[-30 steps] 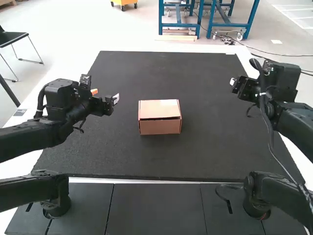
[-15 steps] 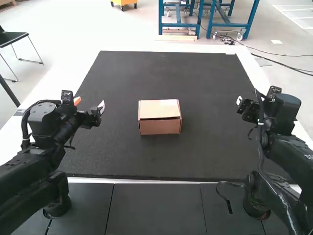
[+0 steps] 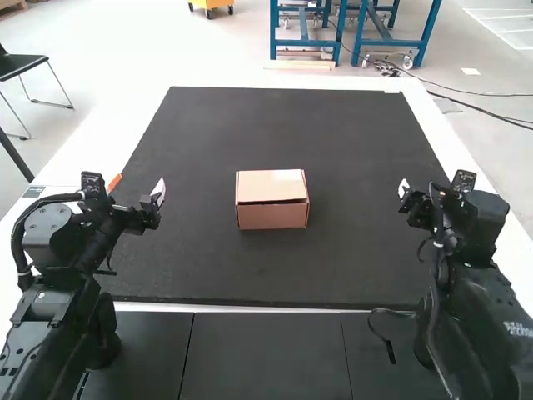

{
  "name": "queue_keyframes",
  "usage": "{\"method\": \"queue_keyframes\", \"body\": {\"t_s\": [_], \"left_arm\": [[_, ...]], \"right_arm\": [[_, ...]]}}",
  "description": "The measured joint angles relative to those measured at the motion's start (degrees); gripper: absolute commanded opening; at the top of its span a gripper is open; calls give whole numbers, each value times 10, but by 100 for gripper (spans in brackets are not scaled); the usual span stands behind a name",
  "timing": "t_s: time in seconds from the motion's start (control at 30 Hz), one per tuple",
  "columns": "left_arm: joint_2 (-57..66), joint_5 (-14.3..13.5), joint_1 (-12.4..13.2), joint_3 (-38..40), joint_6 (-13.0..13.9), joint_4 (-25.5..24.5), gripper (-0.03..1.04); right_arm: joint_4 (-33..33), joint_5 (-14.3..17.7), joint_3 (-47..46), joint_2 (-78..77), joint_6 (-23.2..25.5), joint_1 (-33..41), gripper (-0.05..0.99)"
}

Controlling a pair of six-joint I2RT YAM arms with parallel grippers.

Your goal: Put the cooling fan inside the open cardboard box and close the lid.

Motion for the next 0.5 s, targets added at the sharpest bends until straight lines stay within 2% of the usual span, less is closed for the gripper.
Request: {"method": "queue_keyframes", "body": {"t_s": [0.1,0.2,0.3,0.5], "left_arm": [[-1,0,0,0,0,-27,97],[-1,0,0,0,0,-27,97],[-2,0,0,0,0,-29,97],[-2,0,0,0,0,-33,97]], "right_arm": [[-95,-4,-4,-108,2,-6,91],[-176,-10,-4,-240,3,-12,91],[-176,-19,-4,-275,4,-24,91],[-229,-23,-4,-276,-14,-52,91]]}}
